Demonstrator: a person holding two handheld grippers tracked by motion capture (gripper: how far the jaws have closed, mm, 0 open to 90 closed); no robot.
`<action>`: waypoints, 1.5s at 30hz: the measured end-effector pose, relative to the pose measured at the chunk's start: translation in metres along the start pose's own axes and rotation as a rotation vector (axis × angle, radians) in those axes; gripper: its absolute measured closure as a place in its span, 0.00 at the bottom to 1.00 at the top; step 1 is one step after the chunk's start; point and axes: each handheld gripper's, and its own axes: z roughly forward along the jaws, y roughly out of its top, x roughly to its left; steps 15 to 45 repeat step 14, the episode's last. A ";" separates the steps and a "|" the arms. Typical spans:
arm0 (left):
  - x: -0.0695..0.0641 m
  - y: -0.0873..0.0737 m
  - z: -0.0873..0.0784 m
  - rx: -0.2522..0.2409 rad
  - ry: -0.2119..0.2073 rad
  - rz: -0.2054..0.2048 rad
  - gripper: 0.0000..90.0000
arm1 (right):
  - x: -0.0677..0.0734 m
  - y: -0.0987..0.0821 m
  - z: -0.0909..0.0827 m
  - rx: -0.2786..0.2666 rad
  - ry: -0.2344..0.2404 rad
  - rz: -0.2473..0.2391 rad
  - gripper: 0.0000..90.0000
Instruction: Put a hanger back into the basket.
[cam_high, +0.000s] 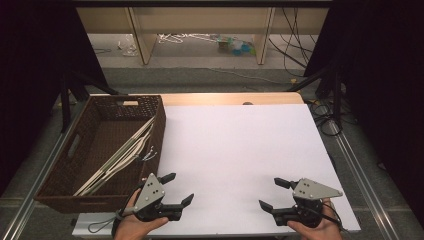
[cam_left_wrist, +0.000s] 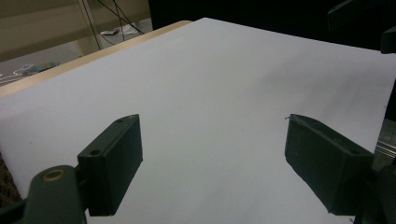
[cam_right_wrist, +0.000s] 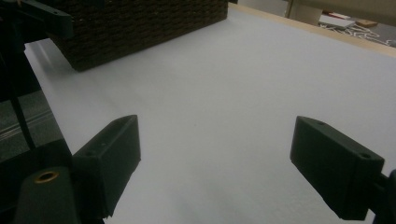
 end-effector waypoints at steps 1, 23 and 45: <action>0.000 0.000 0.000 -0.002 0.000 -0.002 0.21 | 0.000 0.000 0.000 0.000 -0.001 -0.001 0.19; 0.000 -0.001 0.001 0.006 -0.005 -0.002 0.21 | 0.000 -0.001 0.000 0.009 -0.009 0.014 0.19; 0.000 -0.001 0.001 0.006 -0.005 -0.002 0.21 | 0.000 -0.001 0.000 0.009 -0.009 0.014 0.19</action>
